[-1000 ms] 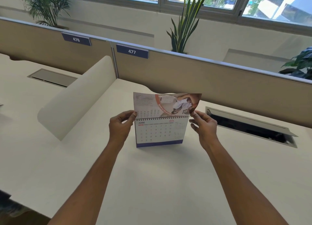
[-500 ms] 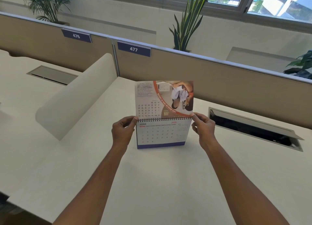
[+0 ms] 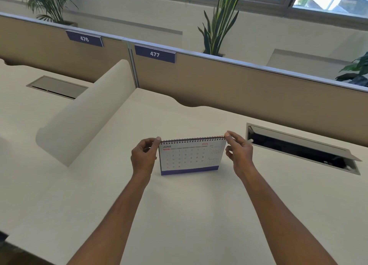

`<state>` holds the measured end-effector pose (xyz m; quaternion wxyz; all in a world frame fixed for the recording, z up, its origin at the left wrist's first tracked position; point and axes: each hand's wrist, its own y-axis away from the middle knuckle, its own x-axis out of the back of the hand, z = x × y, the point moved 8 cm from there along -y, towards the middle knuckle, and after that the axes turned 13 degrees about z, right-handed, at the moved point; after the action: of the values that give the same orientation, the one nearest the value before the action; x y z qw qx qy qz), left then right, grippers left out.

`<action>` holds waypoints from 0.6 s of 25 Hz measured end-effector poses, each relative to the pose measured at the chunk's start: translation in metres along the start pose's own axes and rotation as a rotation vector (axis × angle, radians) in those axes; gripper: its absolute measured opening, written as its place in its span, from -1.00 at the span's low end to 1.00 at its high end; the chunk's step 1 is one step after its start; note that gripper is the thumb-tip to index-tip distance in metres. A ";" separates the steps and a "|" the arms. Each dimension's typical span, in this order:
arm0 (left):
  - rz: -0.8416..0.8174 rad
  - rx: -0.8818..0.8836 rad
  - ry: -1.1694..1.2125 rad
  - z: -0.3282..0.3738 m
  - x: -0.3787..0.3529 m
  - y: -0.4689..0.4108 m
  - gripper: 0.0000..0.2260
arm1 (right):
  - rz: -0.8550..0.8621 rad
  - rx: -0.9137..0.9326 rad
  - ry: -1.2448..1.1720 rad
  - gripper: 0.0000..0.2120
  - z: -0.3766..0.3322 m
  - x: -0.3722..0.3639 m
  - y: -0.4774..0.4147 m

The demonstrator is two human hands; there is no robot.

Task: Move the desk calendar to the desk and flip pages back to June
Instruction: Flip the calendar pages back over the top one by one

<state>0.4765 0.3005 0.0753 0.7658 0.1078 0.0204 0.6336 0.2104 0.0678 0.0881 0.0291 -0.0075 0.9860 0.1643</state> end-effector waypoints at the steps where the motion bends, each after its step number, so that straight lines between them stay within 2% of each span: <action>1: -0.001 0.004 0.010 0.000 0.000 0.001 -0.81 | -0.012 0.005 -0.003 -0.74 0.000 -0.001 0.000; 5: -0.033 -0.004 0.046 -0.001 -0.004 0.002 -0.72 | -0.060 0.028 0.004 -0.71 -0.001 -0.006 -0.001; 10: -0.052 0.033 0.075 -0.005 -0.008 0.005 -0.82 | -0.085 0.019 0.015 -0.71 0.003 -0.004 0.000; 15: -0.026 0.032 0.062 -0.003 -0.007 0.006 -0.81 | -0.077 -0.030 0.013 -0.75 0.009 -0.004 0.004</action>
<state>0.4685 0.2950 0.0725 0.7711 0.1002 0.0555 0.6263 0.2146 0.0745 0.0812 0.0291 -0.0469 0.9825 0.1777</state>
